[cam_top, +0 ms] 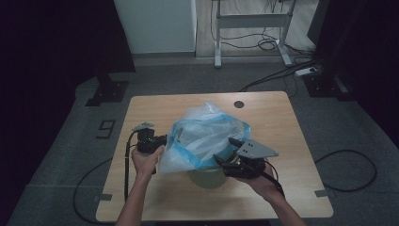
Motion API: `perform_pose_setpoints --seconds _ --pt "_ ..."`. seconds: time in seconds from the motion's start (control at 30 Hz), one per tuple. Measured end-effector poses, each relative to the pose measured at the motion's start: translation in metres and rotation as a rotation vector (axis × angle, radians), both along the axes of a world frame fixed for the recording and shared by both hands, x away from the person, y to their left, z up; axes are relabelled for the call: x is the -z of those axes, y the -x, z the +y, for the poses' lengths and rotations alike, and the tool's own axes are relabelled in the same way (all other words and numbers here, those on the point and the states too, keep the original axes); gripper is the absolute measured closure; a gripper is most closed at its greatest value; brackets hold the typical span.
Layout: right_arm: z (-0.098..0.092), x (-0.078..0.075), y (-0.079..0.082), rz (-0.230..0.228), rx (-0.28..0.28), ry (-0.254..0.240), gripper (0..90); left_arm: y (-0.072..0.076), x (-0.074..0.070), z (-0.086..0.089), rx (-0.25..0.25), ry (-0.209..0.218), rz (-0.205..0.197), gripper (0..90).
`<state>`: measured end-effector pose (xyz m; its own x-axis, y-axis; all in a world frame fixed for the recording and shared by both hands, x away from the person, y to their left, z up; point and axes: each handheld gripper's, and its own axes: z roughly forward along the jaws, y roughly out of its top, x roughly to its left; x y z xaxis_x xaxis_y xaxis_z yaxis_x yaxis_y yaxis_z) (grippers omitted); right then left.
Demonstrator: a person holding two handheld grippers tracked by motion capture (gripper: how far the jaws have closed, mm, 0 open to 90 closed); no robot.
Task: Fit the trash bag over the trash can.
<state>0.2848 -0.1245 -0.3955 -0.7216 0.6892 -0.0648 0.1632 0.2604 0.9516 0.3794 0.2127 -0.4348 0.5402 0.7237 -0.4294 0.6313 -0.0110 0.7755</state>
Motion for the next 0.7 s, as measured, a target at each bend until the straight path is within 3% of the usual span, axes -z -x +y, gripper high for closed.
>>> perform_pose_setpoints --seconds 0.17,0.3,0.53,0.7 --pt "0.002 0.0 -0.006 0.013 0.004 0.022 24.9 0.0 0.0 0.0 0.001 -0.001 0.001 88.3" --pt "0.001 -0.002 -0.003 0.027 -0.028 -0.025 25.2 0.0 0.0 0.0 0.0 0.003 0.0 88.4" --pt "0.009 -0.012 0.021 0.033 -0.151 -0.094 25.0 0.0 0.0 0.001 -0.004 0.001 0.001 88.4" --pt "0.024 -0.009 0.029 0.054 -0.219 -0.081 26.5 0.001 -0.001 0.001 -0.004 0.003 0.0 88.5"
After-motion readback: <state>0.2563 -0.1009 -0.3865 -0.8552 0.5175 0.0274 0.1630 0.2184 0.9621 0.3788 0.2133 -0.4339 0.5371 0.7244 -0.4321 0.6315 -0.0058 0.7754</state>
